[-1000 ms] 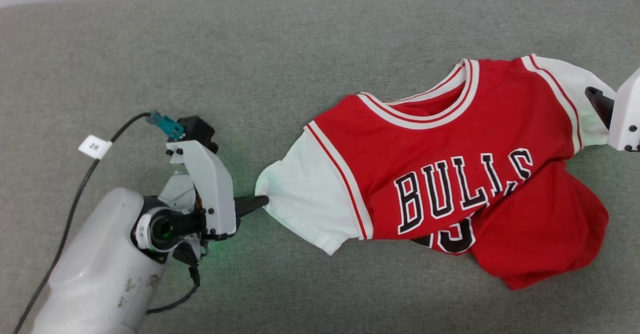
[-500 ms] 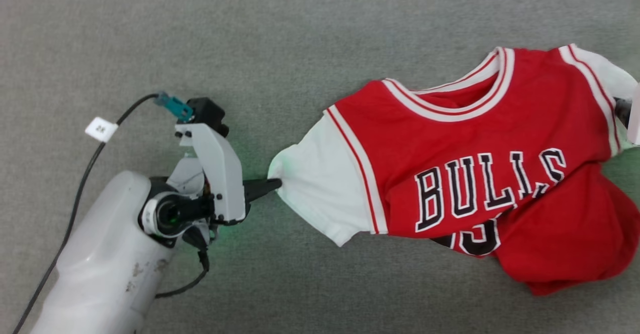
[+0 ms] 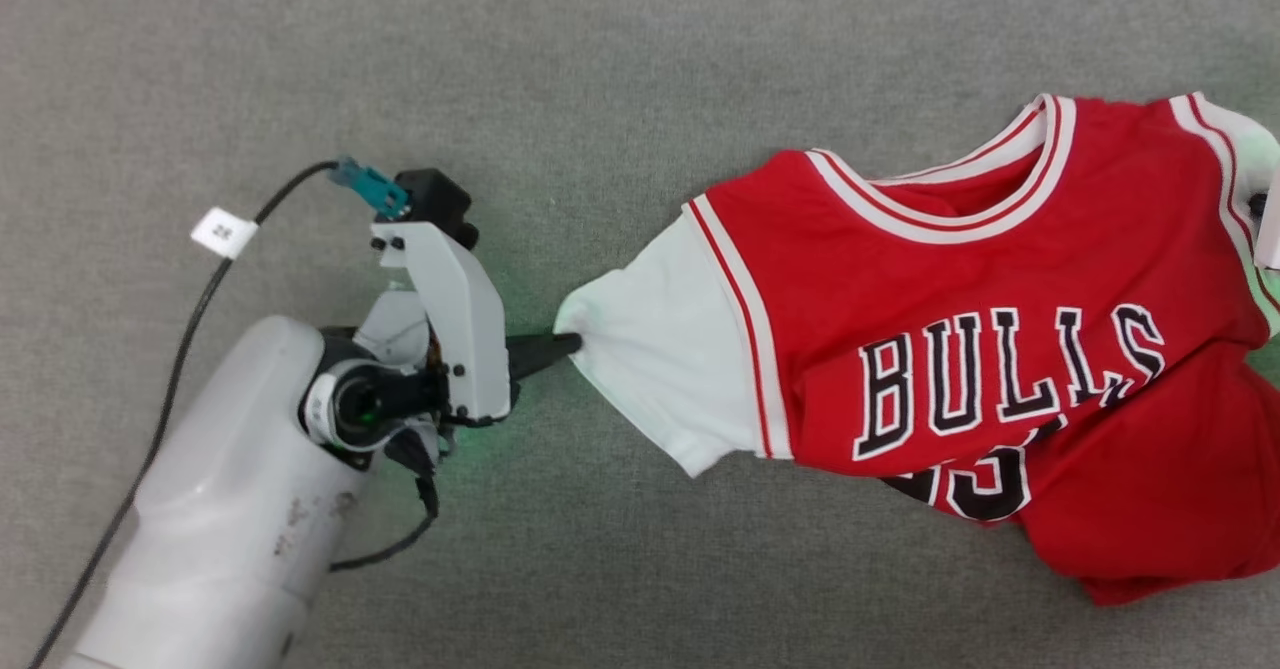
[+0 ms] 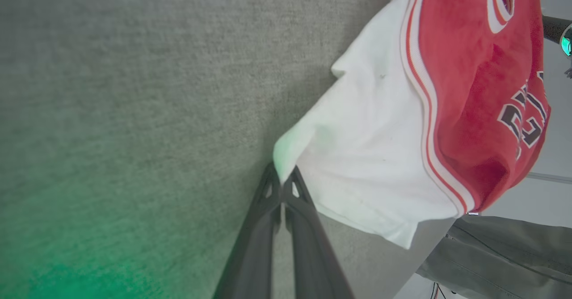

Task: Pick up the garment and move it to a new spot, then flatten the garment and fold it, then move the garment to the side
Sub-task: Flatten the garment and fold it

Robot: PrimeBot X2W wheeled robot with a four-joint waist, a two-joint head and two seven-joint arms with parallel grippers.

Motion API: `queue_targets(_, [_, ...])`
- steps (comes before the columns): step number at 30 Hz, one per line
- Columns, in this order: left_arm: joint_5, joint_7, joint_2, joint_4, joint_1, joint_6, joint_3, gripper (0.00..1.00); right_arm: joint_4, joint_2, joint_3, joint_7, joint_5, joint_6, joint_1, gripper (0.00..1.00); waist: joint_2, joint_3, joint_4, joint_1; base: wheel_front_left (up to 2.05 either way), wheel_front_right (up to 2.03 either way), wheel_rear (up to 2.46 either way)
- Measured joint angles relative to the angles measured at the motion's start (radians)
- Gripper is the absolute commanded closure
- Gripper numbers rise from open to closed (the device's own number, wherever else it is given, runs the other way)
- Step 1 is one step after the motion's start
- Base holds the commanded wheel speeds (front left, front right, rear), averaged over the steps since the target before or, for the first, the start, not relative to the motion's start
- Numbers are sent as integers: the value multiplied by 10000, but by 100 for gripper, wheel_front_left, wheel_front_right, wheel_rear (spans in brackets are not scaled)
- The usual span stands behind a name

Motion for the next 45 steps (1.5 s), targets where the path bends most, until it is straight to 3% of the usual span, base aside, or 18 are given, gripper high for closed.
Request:
queue_targets(11, [963, -637, 483, 639, -1765, 232, 134, 100, -602, 512, 805, -1126, 479, -2, -1129, 100, 0, -1422, -132, 0, 0, 0, 0])
queue_targets(19, [1622, -1651, 337, 1344, -3480, 313, 255, 100, -924, 909, 1448, -2660, 410, -2, -2007, 100, 0, -2482, -147, 0, 0, 0, 0])
queue_targets(30, [2368, -3615, -61, 2917, -5595, 136, 387, 100, -293, 1154, 2236, -5237, 12, -2, -3362, 100, 0, -3721, -11, 0, 0, 0, 0])
queue_targets(38, [2447, -4612, -355, 3981, -6727, -50, 550, 100, 637, 1285, 2360, -6357, -173, -2, -4189, 100, 0, -3907, 222, 0, 0, 0, 0])
queue_targets(45, [2675, -5195, -339, 4472, -7646, -307, 439, 100, 1139, 1277, 2491, -6836, -408, -2, -5000, 100, 0, -3333, 294, 0, 0, 0, 0])
